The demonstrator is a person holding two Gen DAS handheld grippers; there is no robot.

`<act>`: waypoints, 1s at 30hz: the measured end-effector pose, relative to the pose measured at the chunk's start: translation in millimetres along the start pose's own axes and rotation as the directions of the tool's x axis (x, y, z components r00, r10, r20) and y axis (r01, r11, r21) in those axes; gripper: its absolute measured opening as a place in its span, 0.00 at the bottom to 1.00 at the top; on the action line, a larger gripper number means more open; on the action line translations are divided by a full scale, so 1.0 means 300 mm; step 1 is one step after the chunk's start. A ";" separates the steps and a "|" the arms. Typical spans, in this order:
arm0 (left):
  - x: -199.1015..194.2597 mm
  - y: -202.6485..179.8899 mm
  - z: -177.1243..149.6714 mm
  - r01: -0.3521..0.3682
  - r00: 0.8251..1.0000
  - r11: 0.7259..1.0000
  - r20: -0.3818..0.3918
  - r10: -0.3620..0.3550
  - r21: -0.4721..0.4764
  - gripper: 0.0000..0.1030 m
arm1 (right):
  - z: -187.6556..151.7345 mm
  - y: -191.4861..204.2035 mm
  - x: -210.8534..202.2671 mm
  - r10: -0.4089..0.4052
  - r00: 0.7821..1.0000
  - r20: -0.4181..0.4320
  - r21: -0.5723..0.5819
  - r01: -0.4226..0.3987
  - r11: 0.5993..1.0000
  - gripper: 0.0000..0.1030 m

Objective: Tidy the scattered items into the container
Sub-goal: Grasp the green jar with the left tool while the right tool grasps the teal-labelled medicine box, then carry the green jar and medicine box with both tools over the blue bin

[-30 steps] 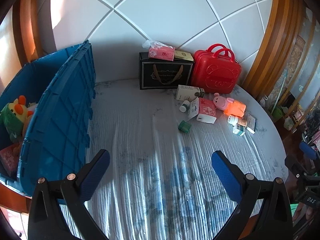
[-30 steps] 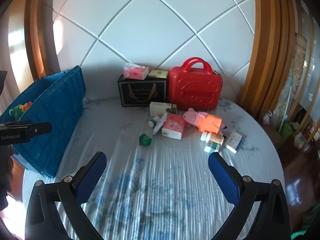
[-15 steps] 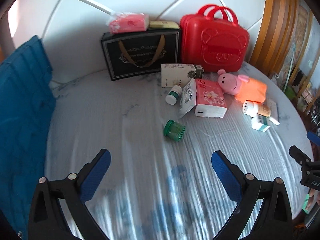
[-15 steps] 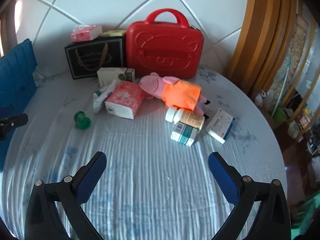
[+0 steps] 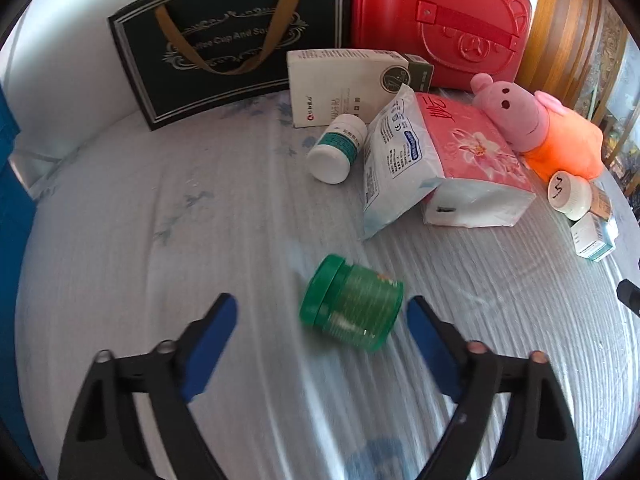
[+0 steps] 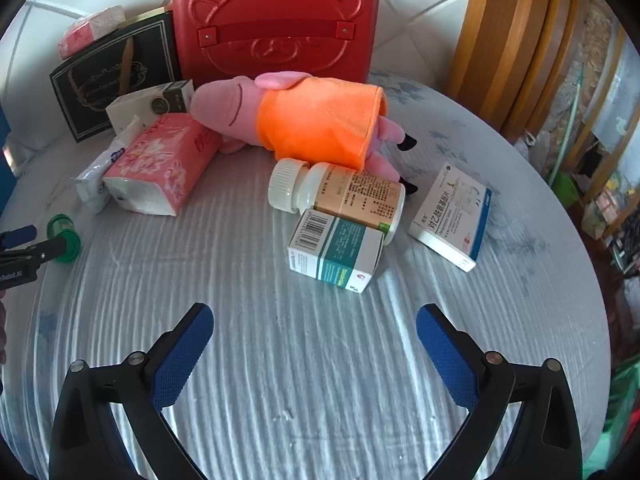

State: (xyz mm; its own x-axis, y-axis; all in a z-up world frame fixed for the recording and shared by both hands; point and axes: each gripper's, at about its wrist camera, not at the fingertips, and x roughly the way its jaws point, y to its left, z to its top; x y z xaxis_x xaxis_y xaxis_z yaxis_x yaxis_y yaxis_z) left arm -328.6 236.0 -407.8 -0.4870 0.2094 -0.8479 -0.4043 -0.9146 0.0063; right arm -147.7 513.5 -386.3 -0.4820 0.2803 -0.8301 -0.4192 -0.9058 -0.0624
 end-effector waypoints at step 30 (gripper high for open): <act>-0.125 -0.018 -0.112 0.069 0.997 0.994 0.045 -0.066 -0.080 0.43 | 0.048 -0.044 0.130 -0.050 0.999 -0.010 0.062 0.051 0.997 0.60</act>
State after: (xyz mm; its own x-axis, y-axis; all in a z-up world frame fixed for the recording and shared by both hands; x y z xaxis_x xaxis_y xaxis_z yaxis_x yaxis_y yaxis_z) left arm -282.1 221.5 -394.0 -0.4937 0.2842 -0.8219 -0.3737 -0.9227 -0.0946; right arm -172.0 541.1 -410.0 -0.4525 0.3222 -0.8315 -0.4903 -0.8688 -0.0698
